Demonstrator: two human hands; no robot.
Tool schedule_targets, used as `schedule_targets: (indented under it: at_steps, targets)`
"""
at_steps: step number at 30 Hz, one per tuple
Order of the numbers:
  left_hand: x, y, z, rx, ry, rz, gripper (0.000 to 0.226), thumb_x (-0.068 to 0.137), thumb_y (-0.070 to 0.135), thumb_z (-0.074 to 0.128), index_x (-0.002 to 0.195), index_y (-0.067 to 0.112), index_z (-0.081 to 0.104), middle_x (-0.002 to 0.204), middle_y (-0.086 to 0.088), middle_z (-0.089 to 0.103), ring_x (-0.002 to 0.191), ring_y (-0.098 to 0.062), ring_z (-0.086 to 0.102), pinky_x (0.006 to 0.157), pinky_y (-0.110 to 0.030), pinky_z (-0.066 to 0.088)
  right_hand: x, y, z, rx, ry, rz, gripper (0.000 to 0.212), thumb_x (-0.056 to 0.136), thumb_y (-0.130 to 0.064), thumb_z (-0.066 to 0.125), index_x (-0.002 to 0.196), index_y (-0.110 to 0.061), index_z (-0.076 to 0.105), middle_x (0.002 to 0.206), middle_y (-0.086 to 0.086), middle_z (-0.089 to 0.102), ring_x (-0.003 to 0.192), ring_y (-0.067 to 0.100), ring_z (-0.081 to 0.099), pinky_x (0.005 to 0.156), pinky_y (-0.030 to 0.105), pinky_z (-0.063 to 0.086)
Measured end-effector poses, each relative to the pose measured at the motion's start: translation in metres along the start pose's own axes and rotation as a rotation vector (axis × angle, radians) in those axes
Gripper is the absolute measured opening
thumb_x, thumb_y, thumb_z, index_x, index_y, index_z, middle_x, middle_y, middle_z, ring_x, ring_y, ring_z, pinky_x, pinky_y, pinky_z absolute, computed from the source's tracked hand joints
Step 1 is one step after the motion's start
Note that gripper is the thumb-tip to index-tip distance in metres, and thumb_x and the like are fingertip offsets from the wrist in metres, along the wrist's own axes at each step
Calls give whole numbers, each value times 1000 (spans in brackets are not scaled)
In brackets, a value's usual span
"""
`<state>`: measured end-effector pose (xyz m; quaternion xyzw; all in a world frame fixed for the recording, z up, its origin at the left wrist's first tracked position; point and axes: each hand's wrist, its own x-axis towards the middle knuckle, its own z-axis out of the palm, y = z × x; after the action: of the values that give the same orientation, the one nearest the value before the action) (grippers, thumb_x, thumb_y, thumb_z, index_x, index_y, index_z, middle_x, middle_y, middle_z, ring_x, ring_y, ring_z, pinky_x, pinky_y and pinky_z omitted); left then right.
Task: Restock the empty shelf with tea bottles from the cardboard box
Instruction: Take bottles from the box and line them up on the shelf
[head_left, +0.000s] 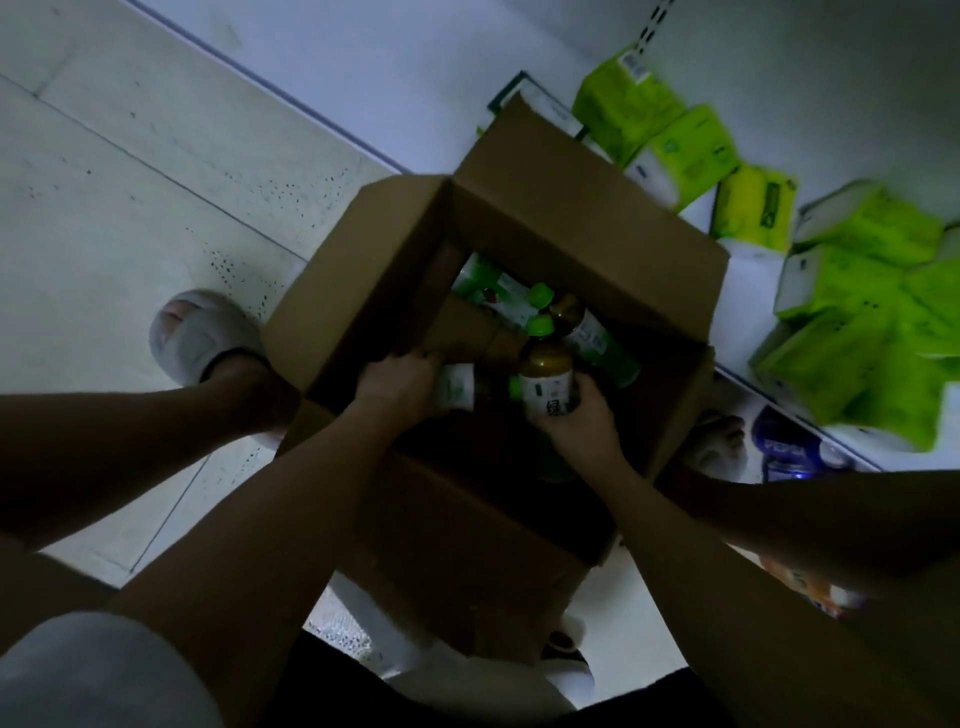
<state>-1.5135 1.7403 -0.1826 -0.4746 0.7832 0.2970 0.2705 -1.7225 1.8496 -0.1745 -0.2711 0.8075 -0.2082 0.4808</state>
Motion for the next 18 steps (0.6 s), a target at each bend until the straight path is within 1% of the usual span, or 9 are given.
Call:
schedule_targets:
  at_steps: [2,3,6,8,11,12,14,15,18]
  targets:
    - [-10,2,-6,-191,74,-8,72,78,55,66,137,25,40,131,-8,52,113,-30,56,88,-44,49,-9,-10,-9,98,40,4,76,72,-16,83,136,-18,41,134,5,54,123,26,53,98,50,50]
    - [-16,5,-11,-297,107,-19,73,76,56,68,137,25,42,130,-7,54,112,-28,56,88,-40,48,-14,-17,-13,165,63,11,76,71,-16,84,133,-18,41,133,5,54,121,25,54,97,50,50]
    - [-33,16,-32,-671,107,-57,66,72,52,74,128,25,51,118,-1,61,101,-20,59,75,-31,46,-29,-37,-28,353,60,19,69,69,-16,84,125,-23,43,127,0,56,114,19,55,89,39,49]
    - [-47,23,-49,-927,56,-32,63,67,53,77,119,24,55,110,3,65,96,-18,64,70,-29,48,-40,-48,-40,462,-27,13,65,71,-16,81,126,-23,46,124,-2,59,113,19,56,90,39,46]
    - [-72,32,-68,-1144,61,90,73,59,61,78,119,24,58,107,0,72,88,-15,72,74,-32,55,-58,-54,-52,685,-211,-5,66,76,-11,75,134,-23,48,126,4,64,114,25,60,99,49,45]
    - [-80,35,-73,-1197,68,137,69,64,60,76,120,24,59,109,0,72,91,-14,72,81,-36,55,-63,-56,-55,740,-252,-35,63,77,-9,73,134,-23,49,126,6,65,113,26,62,99,49,46]
    - [-92,41,-82,-1306,50,227,52,79,53,67,123,26,60,115,1,71,104,-19,68,96,-46,48,-72,-64,-61,774,-289,-105,61,79,-9,71,134,-22,48,125,9,66,112,29,65,98,48,48]
    - [-98,43,-87,-1359,26,279,45,84,50,62,124,28,60,119,0,69,109,-22,66,99,-49,45,-76,-69,-65,771,-293,-139,62,79,-9,71,135,-22,48,125,10,67,111,29,65,98,48,48]
    - [-115,46,-104,-1481,-21,399,48,90,48,52,131,22,53,126,-10,64,114,-28,63,94,-48,49,-86,-83,-79,739,-286,-231,64,78,-10,72,136,-22,48,125,9,67,114,30,64,102,51,45]
